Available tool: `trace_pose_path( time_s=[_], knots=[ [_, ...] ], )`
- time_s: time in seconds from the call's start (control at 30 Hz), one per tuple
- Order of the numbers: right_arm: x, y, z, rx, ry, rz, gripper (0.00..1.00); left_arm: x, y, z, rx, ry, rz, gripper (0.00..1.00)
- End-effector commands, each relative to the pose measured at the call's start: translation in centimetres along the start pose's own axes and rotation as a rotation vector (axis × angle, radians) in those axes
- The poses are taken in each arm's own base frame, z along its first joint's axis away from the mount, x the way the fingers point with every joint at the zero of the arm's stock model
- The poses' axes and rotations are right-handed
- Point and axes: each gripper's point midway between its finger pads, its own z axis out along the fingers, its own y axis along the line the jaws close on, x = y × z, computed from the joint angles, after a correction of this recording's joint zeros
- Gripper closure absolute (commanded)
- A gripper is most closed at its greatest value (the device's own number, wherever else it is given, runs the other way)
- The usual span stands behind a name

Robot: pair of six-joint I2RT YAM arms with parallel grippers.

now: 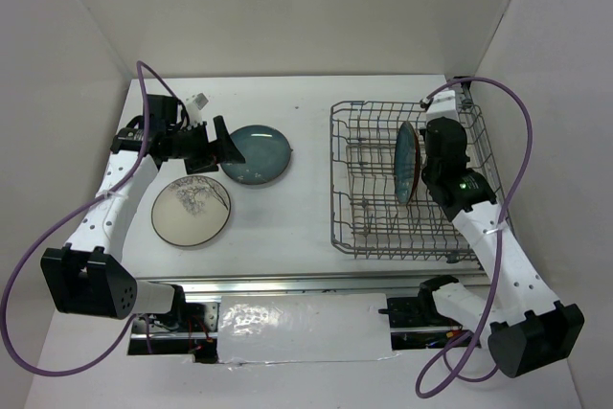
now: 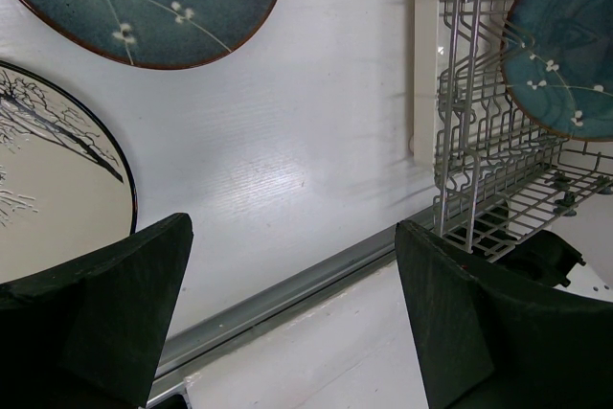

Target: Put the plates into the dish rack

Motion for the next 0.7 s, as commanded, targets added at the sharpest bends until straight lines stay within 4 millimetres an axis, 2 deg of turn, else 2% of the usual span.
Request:
trace_pose_path(
  time_s=[0.0,0.37,0.67],
  knots=[
    [-7.7,-3.7,-2.6,0.06,-0.259,0.229,1.0,-0.2,-0.6,-0.7,0.014,-0.027,0.05,0.01],
    [-7.9,-4.1,-2.9,0.072,-0.271,0.239,1.0,-0.3,-0.7,-0.8,0.016,-0.029,0.051,0.01],
    [-6.7,-2.9,-2.1,0.054,-0.24,0.222,1.0,-0.4,-0.6,-0.8,0.011,-0.026,0.052,0.01]
  ],
)
